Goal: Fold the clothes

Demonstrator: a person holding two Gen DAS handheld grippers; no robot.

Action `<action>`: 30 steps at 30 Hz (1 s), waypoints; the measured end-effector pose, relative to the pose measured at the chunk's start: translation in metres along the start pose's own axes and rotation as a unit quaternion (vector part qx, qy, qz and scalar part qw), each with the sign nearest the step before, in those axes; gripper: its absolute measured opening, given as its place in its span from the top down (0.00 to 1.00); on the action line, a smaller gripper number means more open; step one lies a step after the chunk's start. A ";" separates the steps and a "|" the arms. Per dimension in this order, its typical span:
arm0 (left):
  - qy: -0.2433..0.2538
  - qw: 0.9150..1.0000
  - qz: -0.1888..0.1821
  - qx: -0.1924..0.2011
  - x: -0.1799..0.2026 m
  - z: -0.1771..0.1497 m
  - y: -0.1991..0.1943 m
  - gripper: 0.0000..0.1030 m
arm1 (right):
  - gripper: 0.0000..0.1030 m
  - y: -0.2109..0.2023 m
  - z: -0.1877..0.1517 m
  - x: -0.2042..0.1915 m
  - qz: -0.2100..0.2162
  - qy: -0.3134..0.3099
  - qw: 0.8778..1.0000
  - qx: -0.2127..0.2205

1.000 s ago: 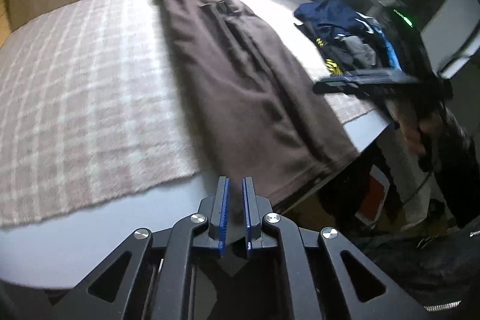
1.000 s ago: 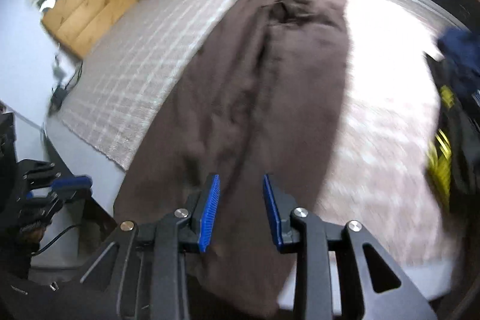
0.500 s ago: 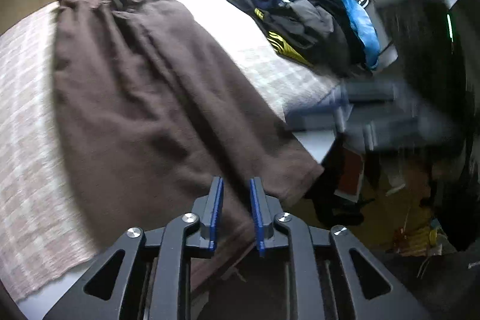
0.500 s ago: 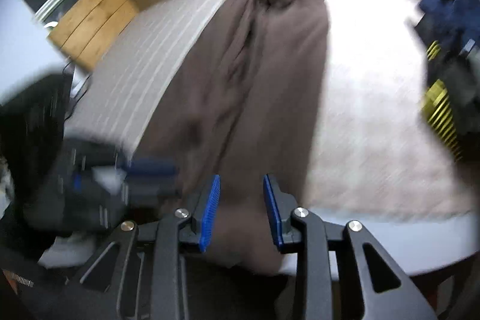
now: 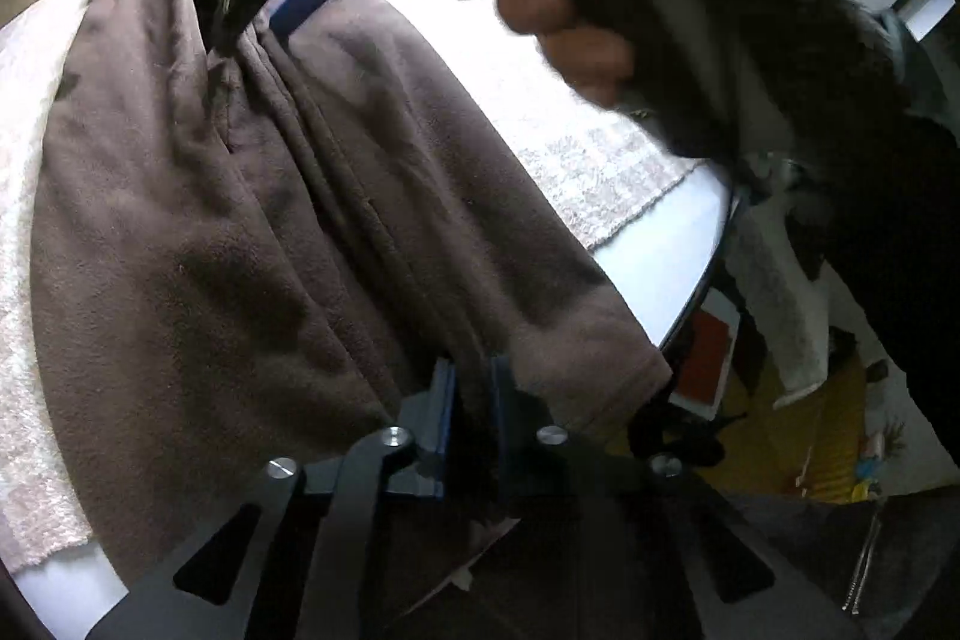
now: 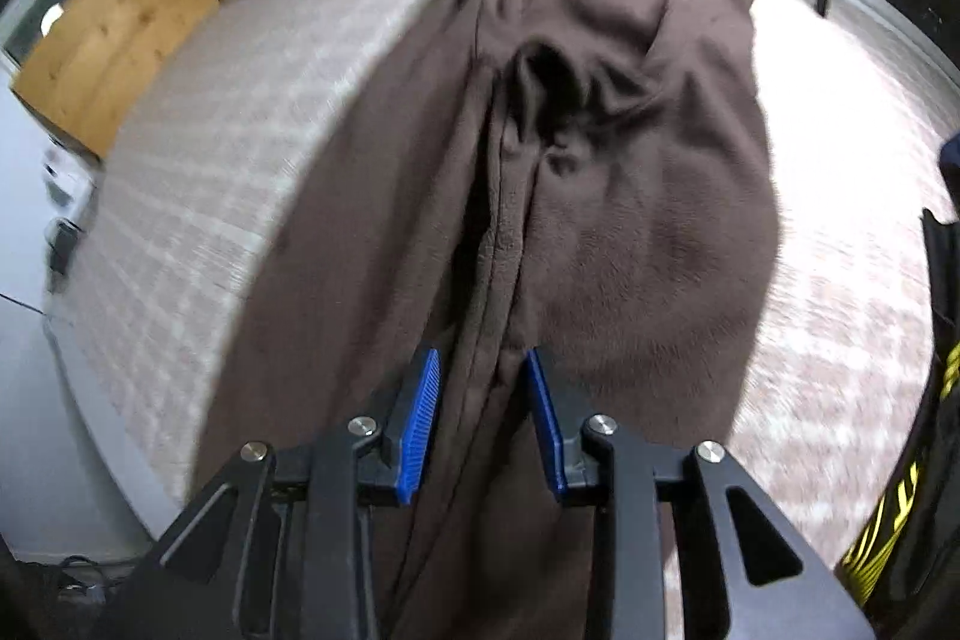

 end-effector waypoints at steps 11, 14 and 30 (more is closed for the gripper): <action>0.016 0.999 -0.016 0.034 0.008 -0.004 -0.041 0.96 | 0.92 -0.016 0.008 0.004 0.046 0.009 0.999 0.012; 0.011 0.999 -0.010 0.029 0.000 -0.008 -0.040 0.96 | 0.92 -0.011 0.011 -0.005 0.049 0.001 0.999 0.012; 0.005 0.999 0.042 0.015 -0.027 -0.034 -0.075 0.94 | 0.84 -0.018 -0.103 -0.033 0.066 -0.007 0.997 0.025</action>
Point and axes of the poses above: each gripper's, at about its wrist camera, not at the fingertips, and y roughly the way its jaws point, x to its right, z to its top, the point moved 3 cm from there along y, roughly the way its jaws point, and after that the axes turned 9 degrees about -y, right-handed, at the moved point
